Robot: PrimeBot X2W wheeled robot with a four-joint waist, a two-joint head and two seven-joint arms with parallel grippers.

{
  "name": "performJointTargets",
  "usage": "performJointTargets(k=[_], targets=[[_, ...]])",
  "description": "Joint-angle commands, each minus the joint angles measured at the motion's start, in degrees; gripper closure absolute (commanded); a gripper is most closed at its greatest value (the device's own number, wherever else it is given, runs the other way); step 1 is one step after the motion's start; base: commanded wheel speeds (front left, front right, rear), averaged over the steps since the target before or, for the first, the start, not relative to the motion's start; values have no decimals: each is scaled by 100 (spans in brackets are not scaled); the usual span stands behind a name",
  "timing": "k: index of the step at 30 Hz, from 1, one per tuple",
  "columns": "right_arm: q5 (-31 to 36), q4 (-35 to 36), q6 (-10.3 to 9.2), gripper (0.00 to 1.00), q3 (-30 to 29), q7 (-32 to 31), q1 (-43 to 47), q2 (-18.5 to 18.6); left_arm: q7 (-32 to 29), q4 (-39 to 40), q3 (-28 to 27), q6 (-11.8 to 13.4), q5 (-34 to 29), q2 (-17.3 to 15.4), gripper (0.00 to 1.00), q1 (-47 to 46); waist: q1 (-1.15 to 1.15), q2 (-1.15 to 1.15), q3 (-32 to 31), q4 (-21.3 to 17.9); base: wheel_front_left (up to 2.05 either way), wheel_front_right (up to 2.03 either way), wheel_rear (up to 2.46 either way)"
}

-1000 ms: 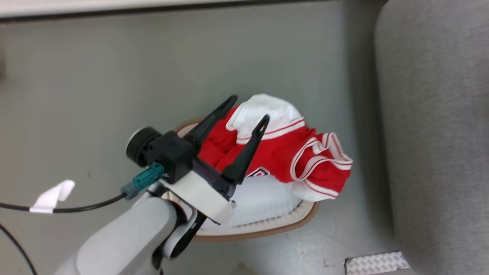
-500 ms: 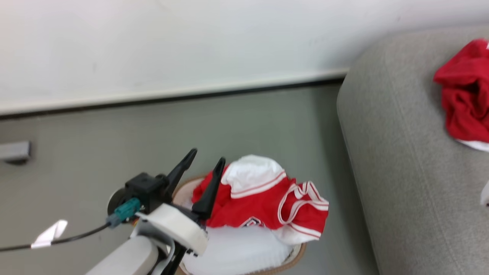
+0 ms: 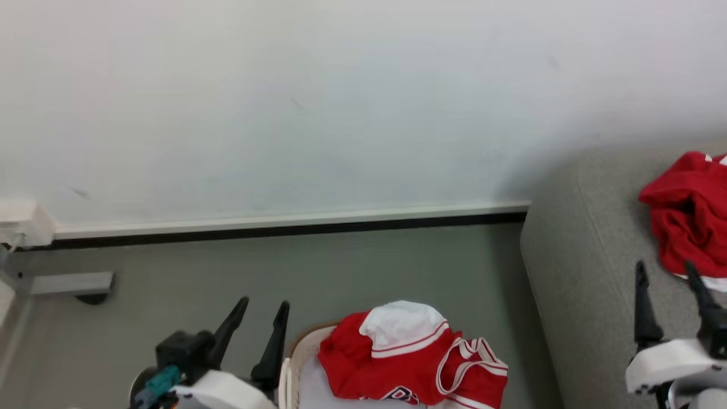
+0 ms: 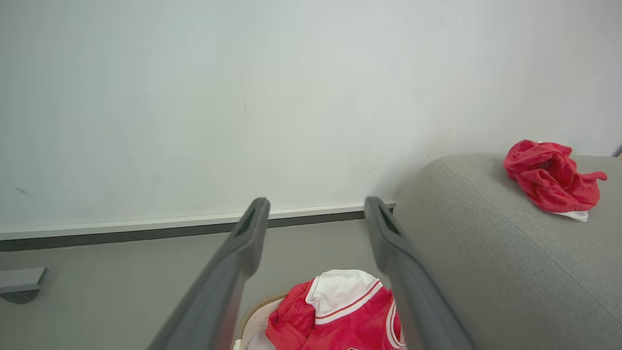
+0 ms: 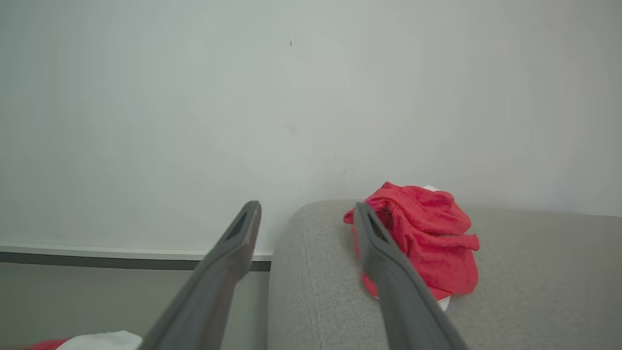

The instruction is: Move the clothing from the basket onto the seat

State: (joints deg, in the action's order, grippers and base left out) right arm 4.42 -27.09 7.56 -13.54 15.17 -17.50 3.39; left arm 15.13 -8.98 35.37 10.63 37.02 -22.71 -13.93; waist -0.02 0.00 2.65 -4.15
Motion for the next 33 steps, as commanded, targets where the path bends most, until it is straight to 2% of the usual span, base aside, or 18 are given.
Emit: performJointTargets(k=[1, 7, 13, 24, 33], targets=[[-136, 57, -14, 0, 121, -4, 210, -22, 1, -45, -147, 1, -80, 40, 0, 213, 2, 0, -212, 167, 0, 0, 0], [-568, 177, -14, 0, 867, -4, 726, -39, 1, -151, -765, -115, -437, 269, 0, 730, 2, 0, -335, 316, 0, 0, 0], [-820, 300, -14, 0, 1326, -4, 1103, -35, 2, -229, -1347, -226, -959, 541, 0, 1233, 2, 0, -508, 351, 0, 0, 0], [-1120, 410, -15, 0, 1609, -4, 1375, -40, 2, -277, -2154, -597, -1459, 1007, 0, 1884, 2, 0, -705, 326, 0, 0, 0], [-1189, 427, -15, 0, 1600, -4, 1398, -40, 2, -359, -2470, -919, -1784, 1221, 0, 1772, 2, 0, -665, 395, 0, 0, 0]])
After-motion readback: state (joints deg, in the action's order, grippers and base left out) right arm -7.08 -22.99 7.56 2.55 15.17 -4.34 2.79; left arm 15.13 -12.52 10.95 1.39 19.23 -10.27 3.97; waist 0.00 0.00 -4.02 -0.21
